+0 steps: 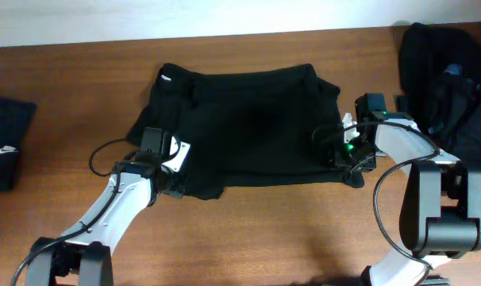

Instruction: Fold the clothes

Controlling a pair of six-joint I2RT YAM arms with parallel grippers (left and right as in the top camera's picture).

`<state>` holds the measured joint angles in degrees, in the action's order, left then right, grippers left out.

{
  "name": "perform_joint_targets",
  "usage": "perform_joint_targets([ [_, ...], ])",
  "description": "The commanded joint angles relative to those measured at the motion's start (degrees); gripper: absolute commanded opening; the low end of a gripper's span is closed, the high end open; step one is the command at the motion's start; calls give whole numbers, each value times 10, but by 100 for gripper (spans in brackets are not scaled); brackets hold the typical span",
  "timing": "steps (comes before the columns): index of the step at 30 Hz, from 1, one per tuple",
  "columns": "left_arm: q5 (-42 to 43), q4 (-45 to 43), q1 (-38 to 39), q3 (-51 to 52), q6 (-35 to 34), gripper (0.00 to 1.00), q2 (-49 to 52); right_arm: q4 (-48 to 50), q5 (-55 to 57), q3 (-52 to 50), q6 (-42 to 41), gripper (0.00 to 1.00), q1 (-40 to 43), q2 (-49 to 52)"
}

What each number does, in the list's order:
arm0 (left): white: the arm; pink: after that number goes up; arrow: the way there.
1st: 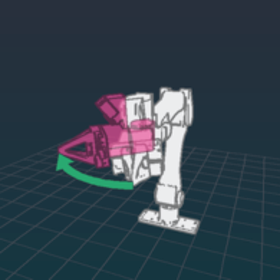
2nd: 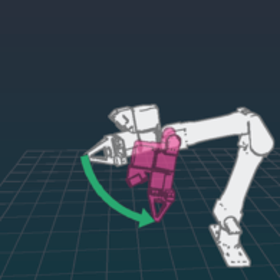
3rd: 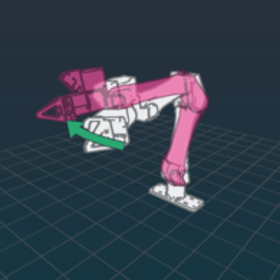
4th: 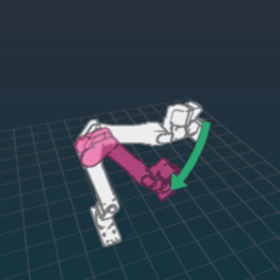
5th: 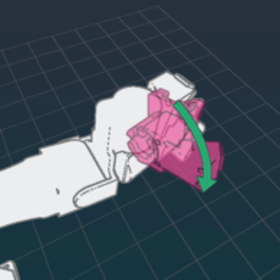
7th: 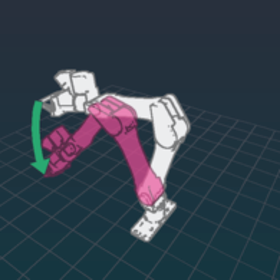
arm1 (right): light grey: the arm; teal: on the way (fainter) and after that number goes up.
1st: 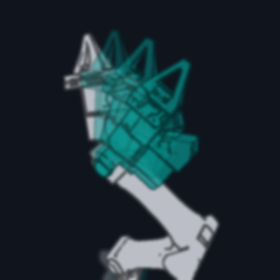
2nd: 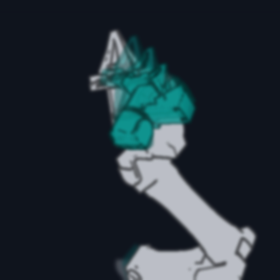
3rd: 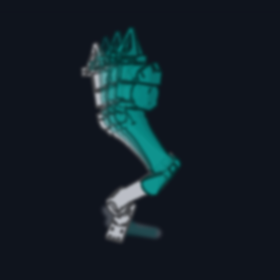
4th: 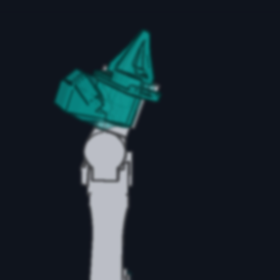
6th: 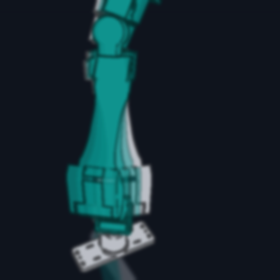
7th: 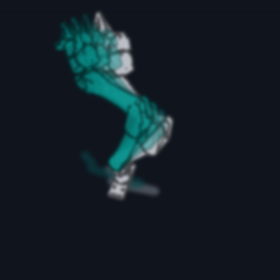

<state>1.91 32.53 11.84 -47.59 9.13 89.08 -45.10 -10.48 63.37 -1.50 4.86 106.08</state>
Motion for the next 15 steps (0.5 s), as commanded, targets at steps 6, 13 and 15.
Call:
perform_joint_targets([
  [6,33,136,0,-90,-84,7,-1,6,-5,-5,1,58,4,5],
  [13,92,244,0,-141,-132,8,-1,6,-5,-5,2,59,4,5],
  [15,93,263,0,-141,-141,8,0,6,-5,-5,2,59,4,5],
])
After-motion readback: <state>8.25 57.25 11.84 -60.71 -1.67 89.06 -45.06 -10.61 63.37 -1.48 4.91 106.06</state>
